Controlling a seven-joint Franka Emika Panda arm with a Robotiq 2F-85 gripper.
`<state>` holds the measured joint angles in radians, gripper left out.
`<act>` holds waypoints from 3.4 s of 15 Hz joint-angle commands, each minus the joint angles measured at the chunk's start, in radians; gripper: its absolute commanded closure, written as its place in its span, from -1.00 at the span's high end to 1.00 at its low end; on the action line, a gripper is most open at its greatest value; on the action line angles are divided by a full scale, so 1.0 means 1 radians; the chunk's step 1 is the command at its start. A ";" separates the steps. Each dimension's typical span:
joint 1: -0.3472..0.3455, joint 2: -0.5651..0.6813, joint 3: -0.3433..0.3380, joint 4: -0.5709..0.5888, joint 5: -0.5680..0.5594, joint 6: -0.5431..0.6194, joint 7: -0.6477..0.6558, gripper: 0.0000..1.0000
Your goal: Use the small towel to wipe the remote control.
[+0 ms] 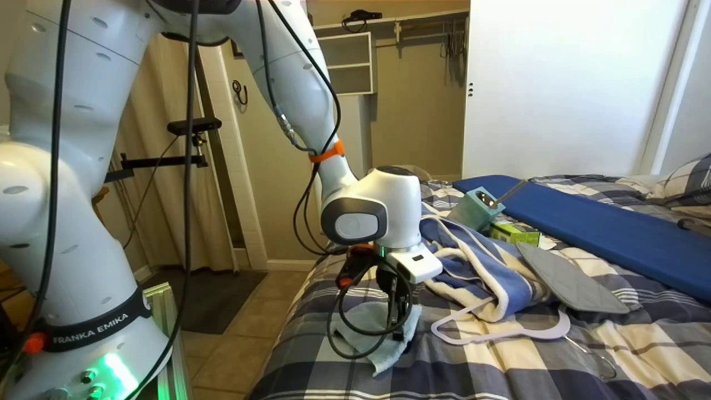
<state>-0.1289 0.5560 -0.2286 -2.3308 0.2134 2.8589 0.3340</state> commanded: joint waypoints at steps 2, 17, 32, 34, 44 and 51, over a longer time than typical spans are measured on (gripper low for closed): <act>0.079 0.031 -0.089 -0.014 -0.001 0.107 0.106 -0.99; 0.459 -0.113 -0.467 -0.118 -0.024 0.512 0.102 -0.99; -0.492 -0.242 0.593 -0.199 -0.547 0.315 0.158 0.81; -0.609 -0.291 0.711 -0.265 -0.505 0.187 0.120 0.99; -0.470 -0.804 0.624 -0.433 -0.493 -0.200 0.222 1.00; -0.175 -0.943 0.427 -0.414 -0.482 -0.240 0.148 1.00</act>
<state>-0.3305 -0.3890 0.2282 -2.7459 -0.2494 2.6238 0.4697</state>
